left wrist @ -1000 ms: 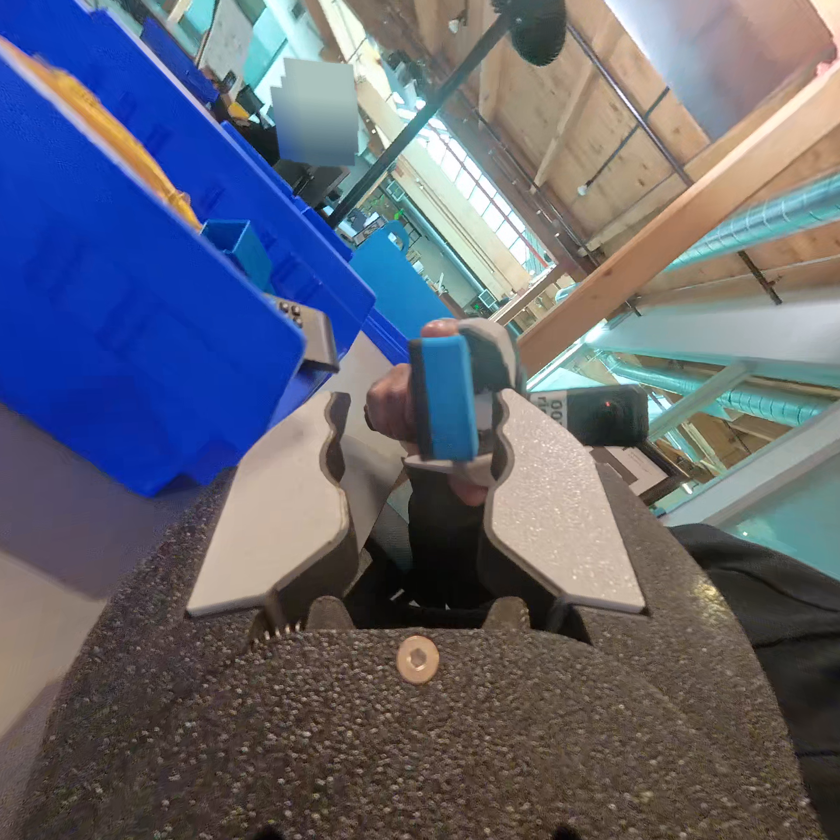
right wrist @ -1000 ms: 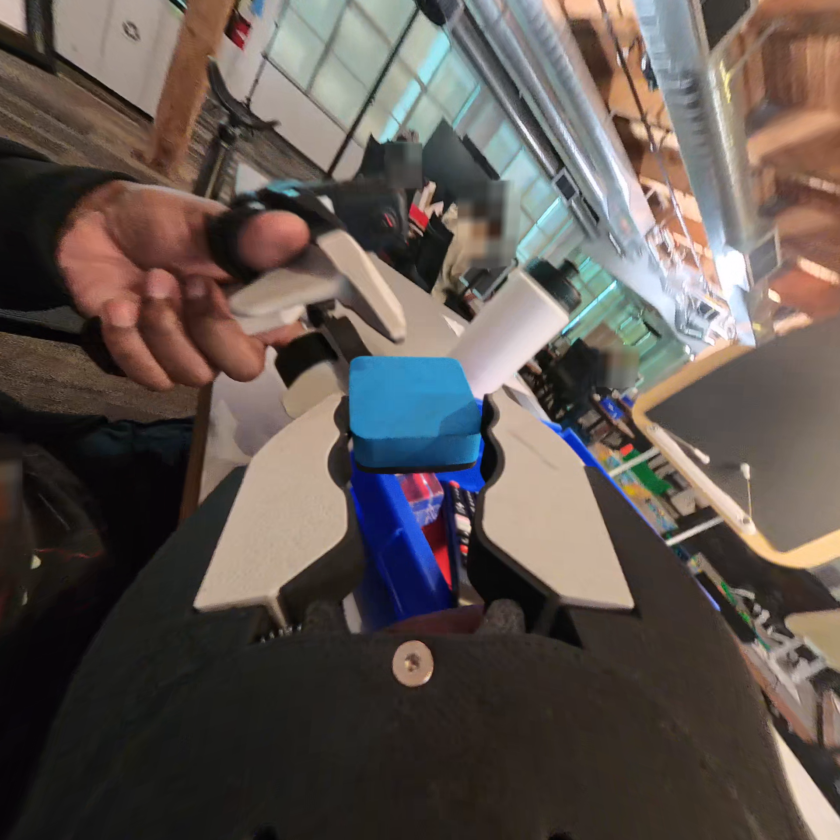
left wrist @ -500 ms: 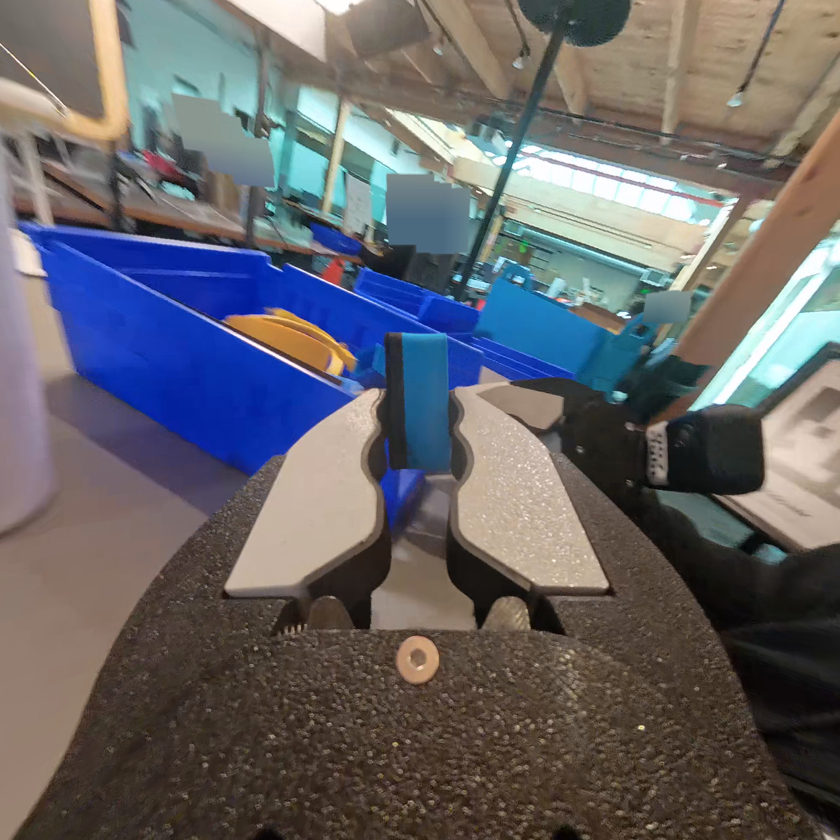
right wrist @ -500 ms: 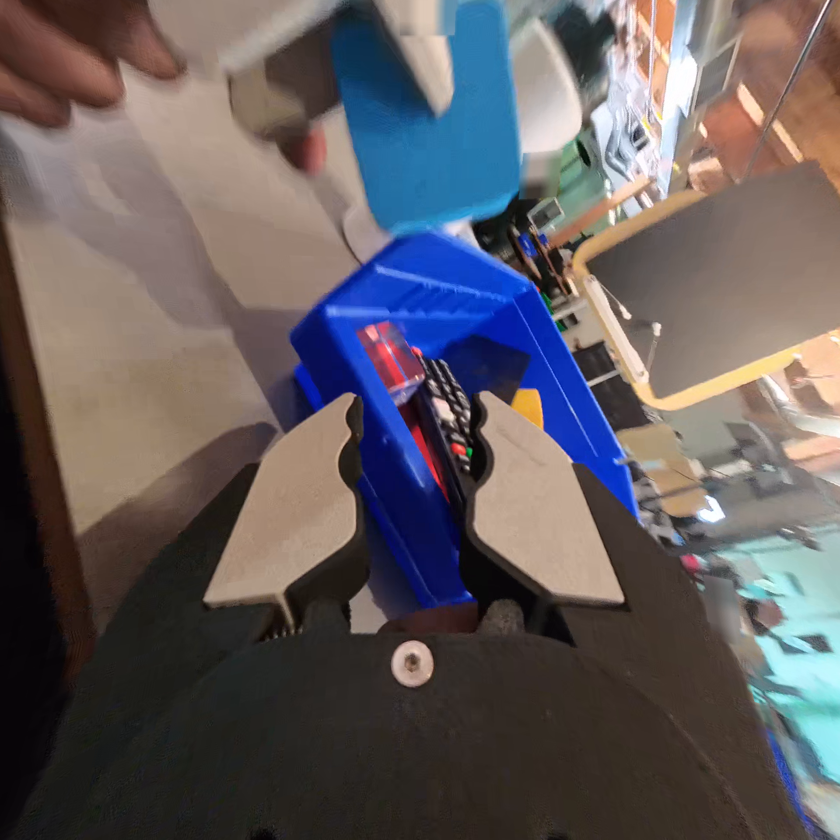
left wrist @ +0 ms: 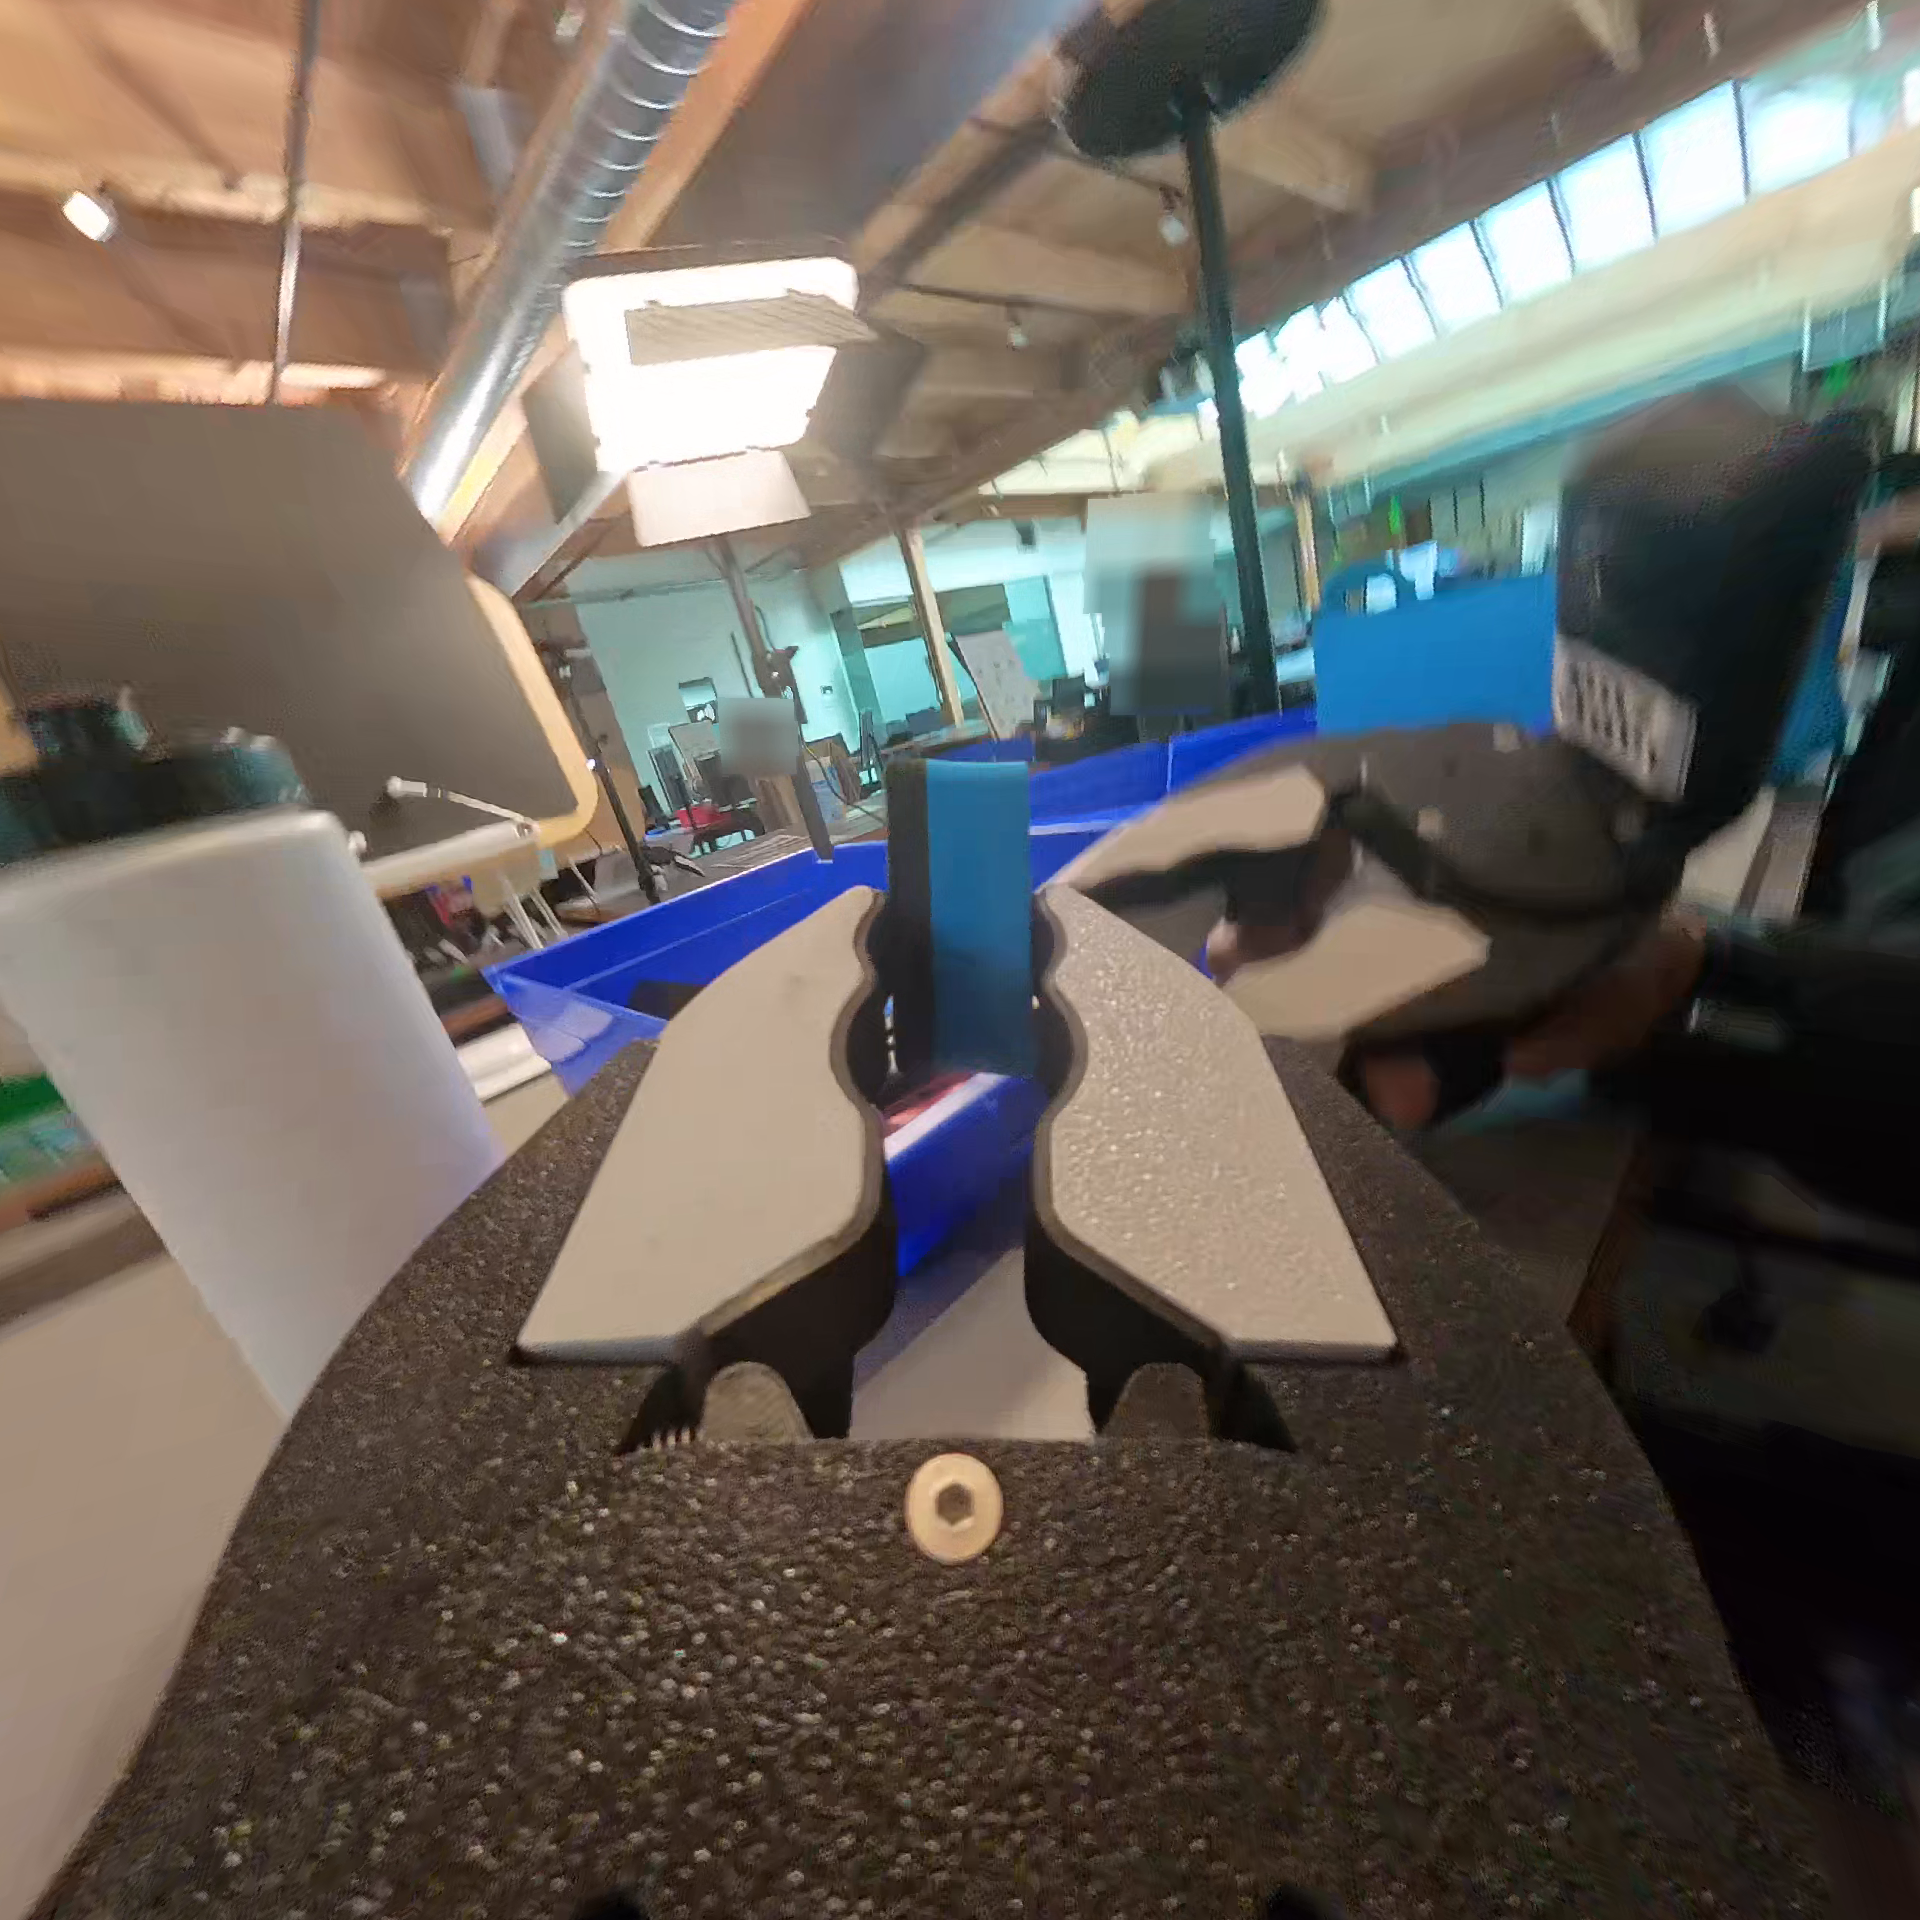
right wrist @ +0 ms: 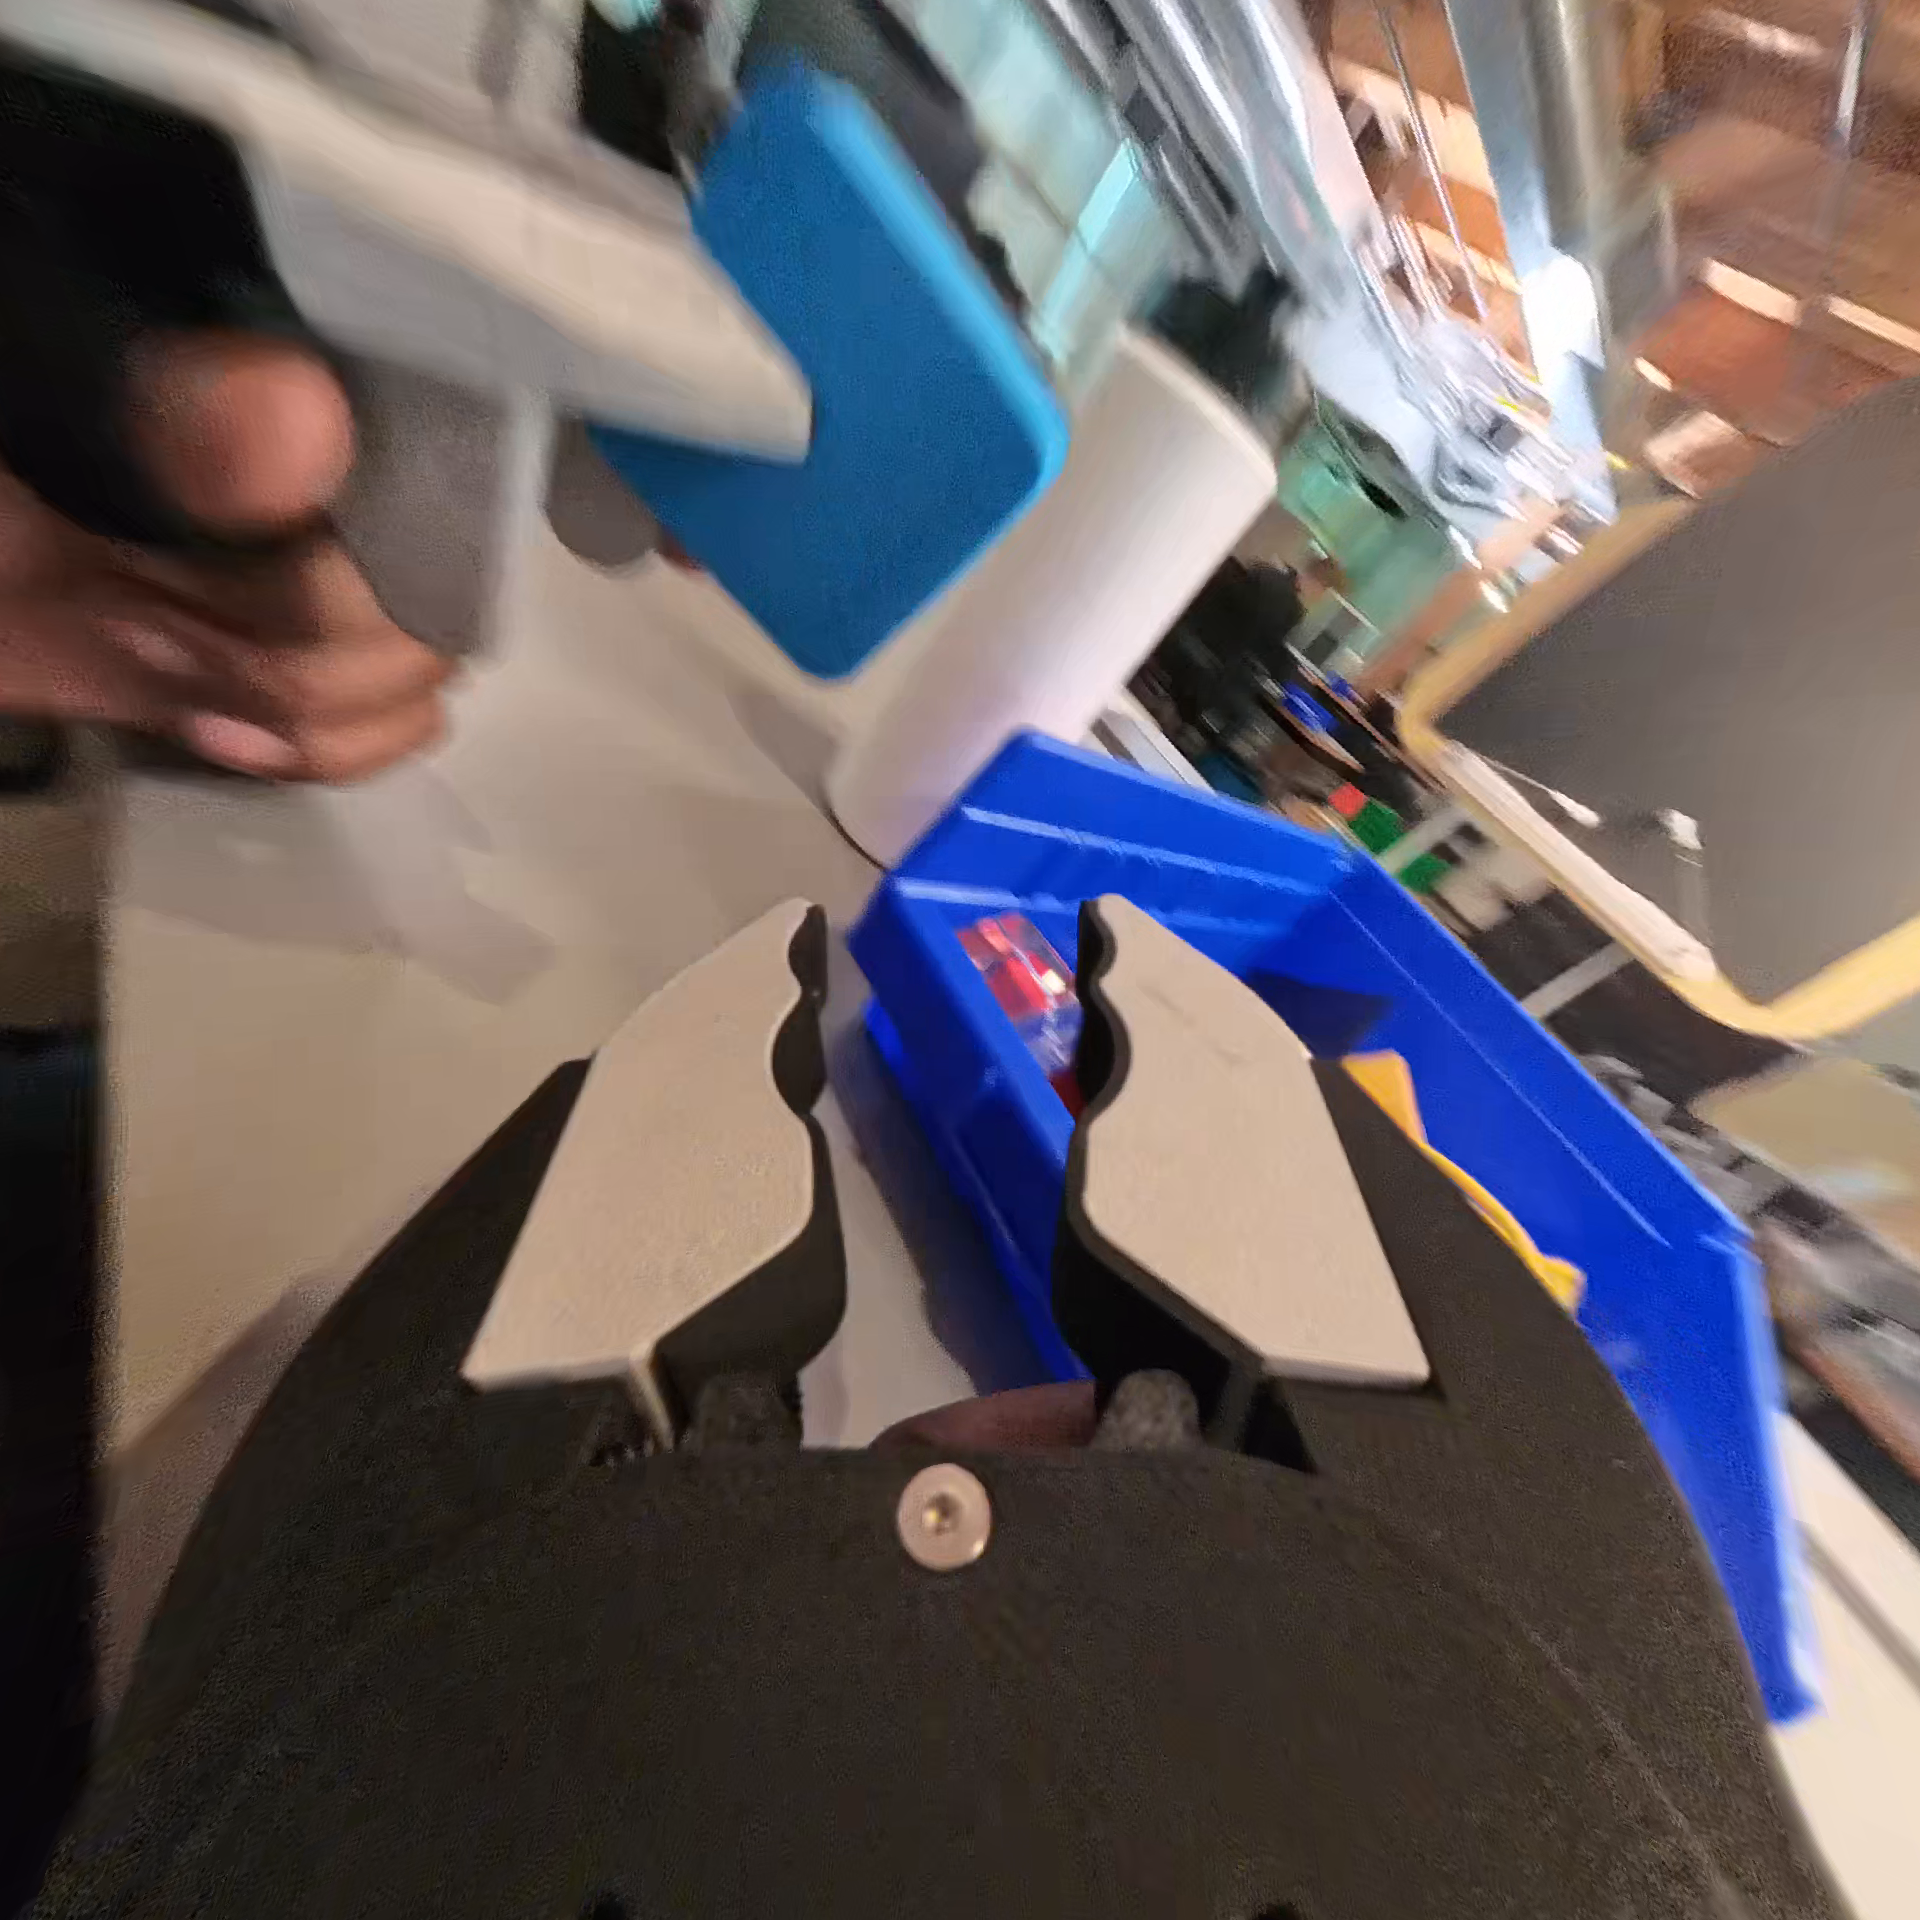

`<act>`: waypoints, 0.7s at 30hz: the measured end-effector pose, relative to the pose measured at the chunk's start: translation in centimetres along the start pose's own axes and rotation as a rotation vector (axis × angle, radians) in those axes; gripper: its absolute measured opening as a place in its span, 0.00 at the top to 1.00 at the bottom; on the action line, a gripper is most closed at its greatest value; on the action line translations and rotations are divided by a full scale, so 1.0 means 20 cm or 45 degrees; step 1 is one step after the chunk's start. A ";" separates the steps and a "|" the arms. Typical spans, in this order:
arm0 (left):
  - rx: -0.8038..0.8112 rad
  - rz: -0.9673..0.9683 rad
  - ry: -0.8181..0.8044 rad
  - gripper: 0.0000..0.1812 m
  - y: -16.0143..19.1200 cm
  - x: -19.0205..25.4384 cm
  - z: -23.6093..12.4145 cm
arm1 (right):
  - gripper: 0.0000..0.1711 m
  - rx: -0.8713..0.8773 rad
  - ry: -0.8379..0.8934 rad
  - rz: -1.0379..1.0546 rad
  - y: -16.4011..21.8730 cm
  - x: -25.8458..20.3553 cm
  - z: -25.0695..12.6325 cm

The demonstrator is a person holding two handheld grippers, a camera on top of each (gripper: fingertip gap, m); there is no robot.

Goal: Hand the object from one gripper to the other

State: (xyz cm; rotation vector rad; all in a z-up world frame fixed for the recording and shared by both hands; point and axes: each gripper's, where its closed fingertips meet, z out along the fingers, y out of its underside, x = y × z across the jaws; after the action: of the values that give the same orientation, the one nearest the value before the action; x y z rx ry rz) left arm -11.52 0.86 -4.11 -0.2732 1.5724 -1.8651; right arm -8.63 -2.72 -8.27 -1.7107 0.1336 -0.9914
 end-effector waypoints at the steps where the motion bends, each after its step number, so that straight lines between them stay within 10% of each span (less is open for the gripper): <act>1: -0.033 0.139 0.037 0.87 0.02 0.03 -0.01 | 0.72 0.080 -0.045 0.042 -0.05 -0.01 -0.02; 6: -0.180 0.699 0.256 0.87 0.18 0.12 -0.06 | 0.66 0.222 -0.099 -0.135 -0.14 -0.08 -0.06; 15: -0.290 0.862 0.448 0.87 0.29 0.23 -0.18 | 0.62 0.165 -0.339 -0.533 -0.06 -0.35 -0.04; 21: -0.261 0.801 0.416 0.84 0.22 0.25 -0.15 | 0.85 0.201 -0.292 -0.560 -0.07 -0.33 -0.08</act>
State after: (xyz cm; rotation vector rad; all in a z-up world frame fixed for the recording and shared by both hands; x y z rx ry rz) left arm -15.35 0.01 -10.20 0.4209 1.7993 -1.2992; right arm -14.47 0.16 -10.51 -1.7275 -0.4766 -1.0784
